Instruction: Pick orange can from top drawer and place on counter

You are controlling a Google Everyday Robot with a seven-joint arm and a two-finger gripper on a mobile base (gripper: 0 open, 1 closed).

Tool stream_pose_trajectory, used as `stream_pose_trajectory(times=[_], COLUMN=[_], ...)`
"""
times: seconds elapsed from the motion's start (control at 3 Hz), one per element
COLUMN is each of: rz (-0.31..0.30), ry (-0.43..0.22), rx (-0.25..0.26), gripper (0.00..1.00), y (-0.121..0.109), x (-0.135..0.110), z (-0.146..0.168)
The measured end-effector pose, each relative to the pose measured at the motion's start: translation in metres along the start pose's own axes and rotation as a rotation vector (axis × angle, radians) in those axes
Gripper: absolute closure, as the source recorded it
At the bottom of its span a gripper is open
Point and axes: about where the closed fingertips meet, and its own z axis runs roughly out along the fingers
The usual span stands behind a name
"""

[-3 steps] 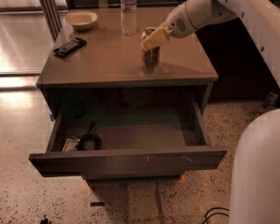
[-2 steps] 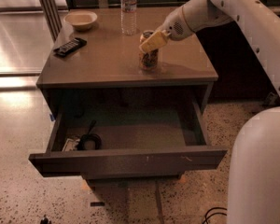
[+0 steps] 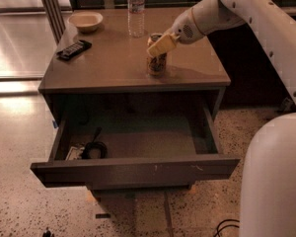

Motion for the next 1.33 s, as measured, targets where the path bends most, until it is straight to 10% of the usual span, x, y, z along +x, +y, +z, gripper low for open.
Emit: stream_pose_trajectory(times=[1.0,1.33], rz=[0.000,0.000], ry=[0.000,0.000], rx=[0.000,0.000], gripper=[0.00,0.00], y=[0.0000,0.0000], x=[0.0000,0.0000], z=[0.0002,0.0002])
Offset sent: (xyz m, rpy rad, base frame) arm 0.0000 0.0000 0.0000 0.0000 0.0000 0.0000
